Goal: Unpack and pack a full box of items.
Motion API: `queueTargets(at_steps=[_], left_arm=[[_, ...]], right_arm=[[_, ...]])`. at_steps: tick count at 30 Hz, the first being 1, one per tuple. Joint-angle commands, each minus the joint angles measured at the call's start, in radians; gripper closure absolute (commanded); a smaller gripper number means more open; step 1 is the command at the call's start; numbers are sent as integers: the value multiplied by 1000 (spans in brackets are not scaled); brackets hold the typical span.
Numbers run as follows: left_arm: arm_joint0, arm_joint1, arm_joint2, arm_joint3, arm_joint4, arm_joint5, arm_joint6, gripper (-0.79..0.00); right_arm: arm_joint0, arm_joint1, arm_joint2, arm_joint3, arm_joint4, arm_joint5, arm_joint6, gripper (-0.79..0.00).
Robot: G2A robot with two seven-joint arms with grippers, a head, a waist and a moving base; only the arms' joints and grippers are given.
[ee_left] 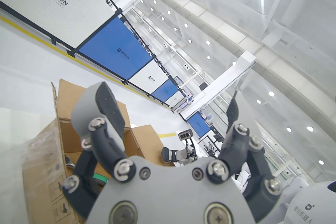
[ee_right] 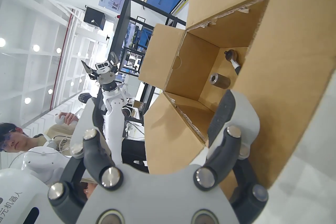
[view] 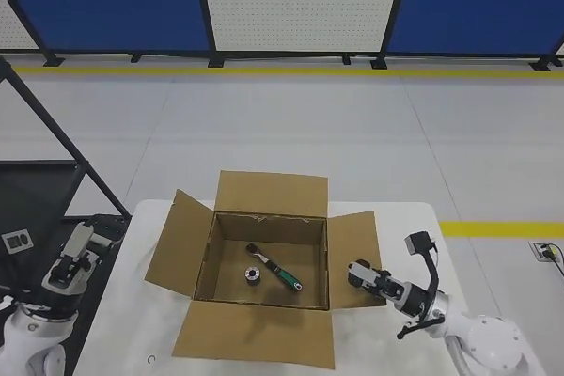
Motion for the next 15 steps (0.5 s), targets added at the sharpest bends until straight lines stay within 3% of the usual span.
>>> queueTargets(at_steps=[1, 12, 15], left_arm=[[9, 1, -15, -2, -10, -1, 15, -785], [67, 7, -115, 10, -69, -20, 53, -785], [76, 7, -120, 11, -76, -21, 51, -785]], right_arm=[[41, -3, -38, 0, -28, 22, -1, -785], [312, -53, -310, 120, -115, 141, -67, -785], [326, -57, -323, 131, -114, 150, -72, -785]])
